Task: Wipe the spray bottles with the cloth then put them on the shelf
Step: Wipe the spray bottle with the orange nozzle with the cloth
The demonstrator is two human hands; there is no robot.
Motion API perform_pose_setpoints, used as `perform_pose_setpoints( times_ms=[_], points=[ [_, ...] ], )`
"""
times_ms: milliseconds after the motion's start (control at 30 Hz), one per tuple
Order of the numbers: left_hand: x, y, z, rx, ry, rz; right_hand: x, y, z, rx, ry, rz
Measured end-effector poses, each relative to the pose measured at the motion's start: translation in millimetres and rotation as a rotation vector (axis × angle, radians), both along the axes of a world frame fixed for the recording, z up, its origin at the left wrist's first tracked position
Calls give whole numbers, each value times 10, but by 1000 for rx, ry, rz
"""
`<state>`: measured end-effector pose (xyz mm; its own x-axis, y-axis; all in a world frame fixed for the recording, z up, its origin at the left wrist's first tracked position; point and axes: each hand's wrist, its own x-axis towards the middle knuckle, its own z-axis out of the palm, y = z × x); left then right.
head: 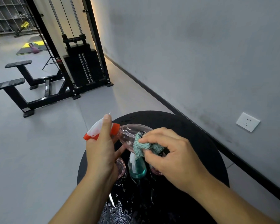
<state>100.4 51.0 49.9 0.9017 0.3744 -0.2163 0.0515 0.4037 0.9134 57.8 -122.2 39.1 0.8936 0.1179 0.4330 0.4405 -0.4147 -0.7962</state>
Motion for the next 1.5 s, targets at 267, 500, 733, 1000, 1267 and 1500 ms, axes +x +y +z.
perform_pose_setpoints(
  times_ms=[267, 500, 733, 1000, 1267, 1500],
  points=[
    [29, 31, -58, 7, 52, 74, -36, 40, -14, -6, 19, 44],
    [59, 19, -54, -72, 7, -16, -49, 58, -50, -82, -42, 60],
    [41, -31, 5, -93, 87, -25, -40, 52, -119, -166, -107, 57],
    [-6, 35, 40, -108, 114, -143, -47, 51, -133, -186, -135, 54],
    [32, 49, 4, -257, 112, -105, -24, 31, -122, -185, -123, 38],
    [22, 49, -14, -261, 77, -97, 50, -39, -77, -13, -97, -239]
  ],
)
